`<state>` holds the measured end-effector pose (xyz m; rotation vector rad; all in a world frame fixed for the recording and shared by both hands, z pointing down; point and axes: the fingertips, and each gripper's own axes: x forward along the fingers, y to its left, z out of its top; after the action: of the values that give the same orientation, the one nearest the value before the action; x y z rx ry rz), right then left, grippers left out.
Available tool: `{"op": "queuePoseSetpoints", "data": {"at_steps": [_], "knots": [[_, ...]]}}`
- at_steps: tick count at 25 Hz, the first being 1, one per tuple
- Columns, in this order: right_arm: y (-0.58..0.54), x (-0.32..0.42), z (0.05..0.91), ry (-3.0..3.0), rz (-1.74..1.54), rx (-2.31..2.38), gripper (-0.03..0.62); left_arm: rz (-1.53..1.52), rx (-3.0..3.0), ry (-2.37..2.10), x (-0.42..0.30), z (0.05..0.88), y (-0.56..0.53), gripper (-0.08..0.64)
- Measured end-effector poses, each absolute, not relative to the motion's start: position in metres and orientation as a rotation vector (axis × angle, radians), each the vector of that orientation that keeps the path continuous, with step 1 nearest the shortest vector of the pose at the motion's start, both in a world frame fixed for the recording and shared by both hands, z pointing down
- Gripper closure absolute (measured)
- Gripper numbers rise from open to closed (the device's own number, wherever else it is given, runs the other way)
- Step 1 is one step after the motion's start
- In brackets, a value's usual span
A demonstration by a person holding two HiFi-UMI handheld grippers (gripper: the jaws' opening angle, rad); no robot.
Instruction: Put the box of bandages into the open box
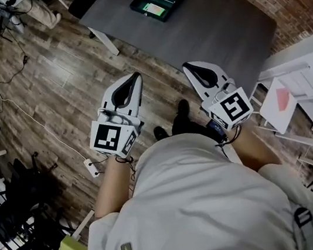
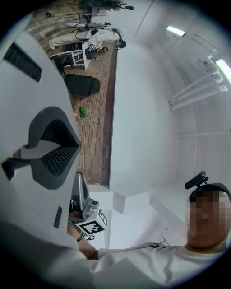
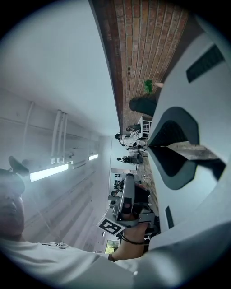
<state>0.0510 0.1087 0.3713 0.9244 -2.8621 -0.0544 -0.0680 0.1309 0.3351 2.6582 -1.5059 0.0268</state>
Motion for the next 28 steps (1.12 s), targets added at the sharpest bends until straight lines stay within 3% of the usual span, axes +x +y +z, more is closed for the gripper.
{"op": "queuePoseSetpoints", "data": {"at_steps": [28], "knots": [[0.183, 0.019, 0.35, -2.894, -0.145, 0.935, 0.571, -0.057, 2.697, -1.494, -0.094, 0.32, 0.192, 0.543]]}}
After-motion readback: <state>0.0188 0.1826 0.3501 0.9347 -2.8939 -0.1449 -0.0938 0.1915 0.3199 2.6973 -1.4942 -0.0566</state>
